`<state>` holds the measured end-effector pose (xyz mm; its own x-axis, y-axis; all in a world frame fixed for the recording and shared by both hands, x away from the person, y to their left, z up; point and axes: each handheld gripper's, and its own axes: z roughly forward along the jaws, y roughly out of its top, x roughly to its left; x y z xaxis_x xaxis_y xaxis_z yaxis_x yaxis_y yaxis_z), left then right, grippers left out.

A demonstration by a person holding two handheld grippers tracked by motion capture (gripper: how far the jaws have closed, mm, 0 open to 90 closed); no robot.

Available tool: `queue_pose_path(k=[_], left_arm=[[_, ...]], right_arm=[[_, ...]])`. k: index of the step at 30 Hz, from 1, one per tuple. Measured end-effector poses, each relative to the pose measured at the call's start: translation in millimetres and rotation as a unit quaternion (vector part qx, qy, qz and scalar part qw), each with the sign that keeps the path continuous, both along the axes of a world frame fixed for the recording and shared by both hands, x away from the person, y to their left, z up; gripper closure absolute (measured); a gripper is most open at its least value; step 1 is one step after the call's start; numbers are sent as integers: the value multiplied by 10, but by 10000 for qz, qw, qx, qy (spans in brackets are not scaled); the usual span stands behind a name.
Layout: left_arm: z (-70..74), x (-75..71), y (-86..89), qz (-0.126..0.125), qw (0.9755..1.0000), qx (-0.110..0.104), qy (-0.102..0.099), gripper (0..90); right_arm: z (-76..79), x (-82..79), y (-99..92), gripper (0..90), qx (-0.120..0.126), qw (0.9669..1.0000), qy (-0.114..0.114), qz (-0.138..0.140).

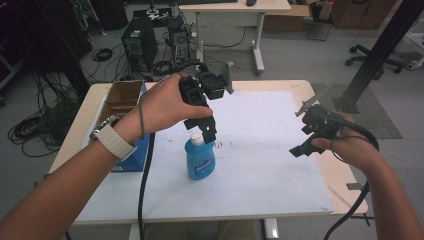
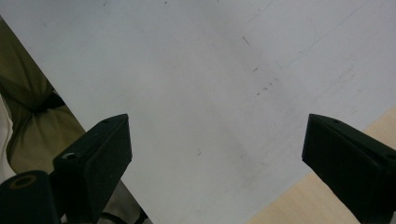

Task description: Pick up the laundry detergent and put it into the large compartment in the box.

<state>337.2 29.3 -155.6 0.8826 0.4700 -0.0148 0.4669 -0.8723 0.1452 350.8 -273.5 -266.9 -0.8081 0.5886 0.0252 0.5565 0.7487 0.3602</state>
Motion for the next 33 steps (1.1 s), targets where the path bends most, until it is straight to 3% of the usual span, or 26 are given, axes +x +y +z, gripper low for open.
queue_pose_path(k=[13,33], left_arm=[[-63,50,3,451,9989,118,62,92],[-204,146,68,539,9984,124,115,92]], right_arm=[[2,-3,4,85,11,10000,-8,34],[-10,-8,24,85,25,10000,22,57]])
